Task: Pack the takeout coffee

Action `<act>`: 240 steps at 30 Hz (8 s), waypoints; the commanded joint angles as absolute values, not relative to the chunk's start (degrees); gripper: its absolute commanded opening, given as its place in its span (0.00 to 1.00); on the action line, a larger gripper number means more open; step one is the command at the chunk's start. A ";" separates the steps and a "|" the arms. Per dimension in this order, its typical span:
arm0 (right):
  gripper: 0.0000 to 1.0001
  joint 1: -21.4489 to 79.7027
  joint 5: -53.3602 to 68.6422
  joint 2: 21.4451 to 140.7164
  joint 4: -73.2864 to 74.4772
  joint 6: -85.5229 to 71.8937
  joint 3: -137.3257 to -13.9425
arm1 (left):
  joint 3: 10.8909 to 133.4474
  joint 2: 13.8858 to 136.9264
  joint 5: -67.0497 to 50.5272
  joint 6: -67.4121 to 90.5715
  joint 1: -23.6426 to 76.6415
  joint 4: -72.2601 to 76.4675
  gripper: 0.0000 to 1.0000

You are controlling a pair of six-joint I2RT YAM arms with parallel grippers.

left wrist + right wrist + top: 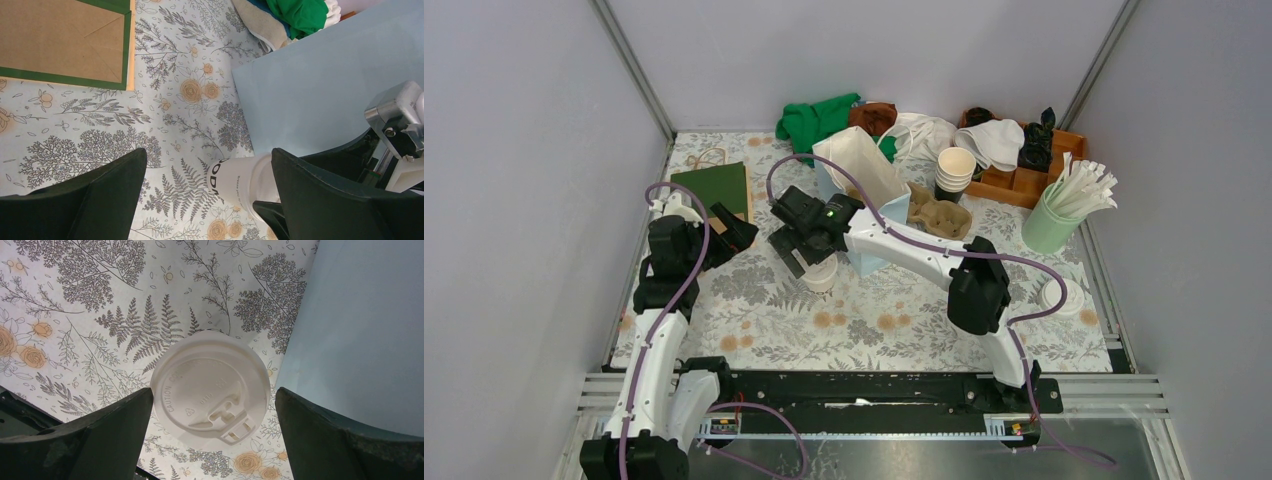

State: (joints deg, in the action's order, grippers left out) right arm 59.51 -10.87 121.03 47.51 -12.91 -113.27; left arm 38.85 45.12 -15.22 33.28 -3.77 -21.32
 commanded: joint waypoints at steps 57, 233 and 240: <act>0.77 59.41 -7.72 111.58 50.68 -10.78 -116.47 | 41.07 47.38 -16.25 32.95 -4.04 -17.94 0.99; 0.39 53.82 -4.55 85.03 57.21 -1.62 -91.86 | 76.47 69.70 -16.40 0.97 31.60 -28.95 0.00; 0.41 54.40 -7.40 83.61 55.46 -3.16 -87.96 | 77.32 70.77 -18.26 1.17 32.75 -29.08 0.00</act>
